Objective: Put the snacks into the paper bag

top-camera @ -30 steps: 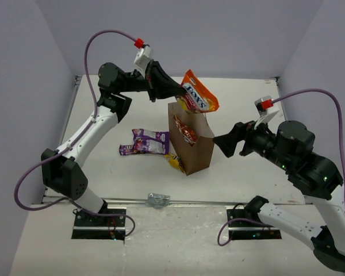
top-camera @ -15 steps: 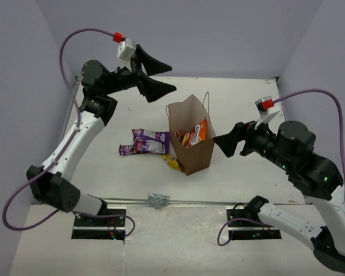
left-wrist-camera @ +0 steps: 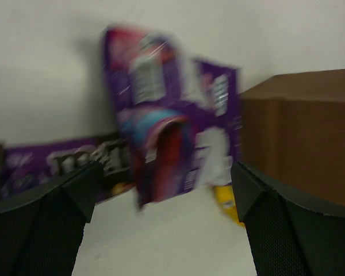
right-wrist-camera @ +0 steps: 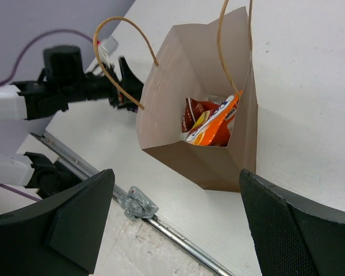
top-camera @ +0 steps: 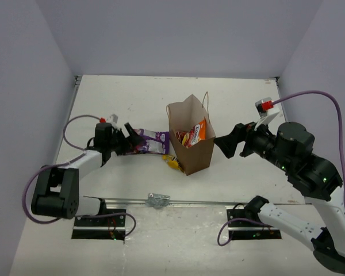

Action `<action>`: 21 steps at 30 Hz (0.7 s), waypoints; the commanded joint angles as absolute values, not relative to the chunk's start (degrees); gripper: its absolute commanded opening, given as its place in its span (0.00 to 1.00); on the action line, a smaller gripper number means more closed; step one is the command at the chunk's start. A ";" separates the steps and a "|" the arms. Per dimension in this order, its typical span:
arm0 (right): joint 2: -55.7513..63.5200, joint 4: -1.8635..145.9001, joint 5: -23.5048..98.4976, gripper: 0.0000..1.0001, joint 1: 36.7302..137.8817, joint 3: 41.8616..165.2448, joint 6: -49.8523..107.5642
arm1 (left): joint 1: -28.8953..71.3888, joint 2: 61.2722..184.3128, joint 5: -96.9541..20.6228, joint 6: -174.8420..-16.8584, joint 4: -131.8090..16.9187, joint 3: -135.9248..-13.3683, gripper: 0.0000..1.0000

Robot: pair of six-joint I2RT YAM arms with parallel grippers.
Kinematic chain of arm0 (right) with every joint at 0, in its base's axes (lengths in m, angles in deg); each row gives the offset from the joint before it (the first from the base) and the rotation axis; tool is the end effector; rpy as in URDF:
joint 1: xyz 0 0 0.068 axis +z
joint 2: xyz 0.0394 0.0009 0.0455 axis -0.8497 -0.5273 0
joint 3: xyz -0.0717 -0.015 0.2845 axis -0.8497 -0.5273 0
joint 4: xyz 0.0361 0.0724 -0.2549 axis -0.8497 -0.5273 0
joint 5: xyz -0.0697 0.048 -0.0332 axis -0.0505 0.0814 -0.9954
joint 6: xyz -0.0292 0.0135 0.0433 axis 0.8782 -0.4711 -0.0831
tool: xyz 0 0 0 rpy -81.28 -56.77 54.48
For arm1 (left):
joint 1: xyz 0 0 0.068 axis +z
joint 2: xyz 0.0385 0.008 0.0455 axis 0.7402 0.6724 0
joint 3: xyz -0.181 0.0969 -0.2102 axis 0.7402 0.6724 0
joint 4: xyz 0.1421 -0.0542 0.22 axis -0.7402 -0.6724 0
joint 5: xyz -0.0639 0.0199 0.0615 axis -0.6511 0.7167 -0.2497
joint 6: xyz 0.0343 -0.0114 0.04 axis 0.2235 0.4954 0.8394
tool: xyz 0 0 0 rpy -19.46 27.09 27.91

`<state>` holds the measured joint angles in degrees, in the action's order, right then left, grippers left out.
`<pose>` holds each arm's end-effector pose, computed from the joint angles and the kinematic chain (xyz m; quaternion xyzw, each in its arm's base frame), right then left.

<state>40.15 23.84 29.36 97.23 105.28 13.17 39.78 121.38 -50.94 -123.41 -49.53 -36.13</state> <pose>0.0795 0.0642 0.4699 -0.1126 0.7919 0.3042 0.5175 0.2599 -0.0494 0.2170 -0.1417 0.8459 -0.3406 0.3852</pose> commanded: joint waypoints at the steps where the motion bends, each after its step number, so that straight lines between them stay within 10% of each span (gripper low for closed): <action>1: 40.67 25.68 28.89 0.92 97.03 105.00 12.91 | 42.38 122.97 -49.33 -130.32 -47.43 -31.14 1.00; 17: 41.11 25.77 28.71 0.92 96.76 104.56 12.99 | 43.00 128.06 -47.22 -132.52 -44.52 -31.74 1.00; 21: 41.02 25.77 28.62 0.92 96.76 104.73 12.82 | 41.86 132.01 -50.11 -133.75 -40.05 -33.32 0.82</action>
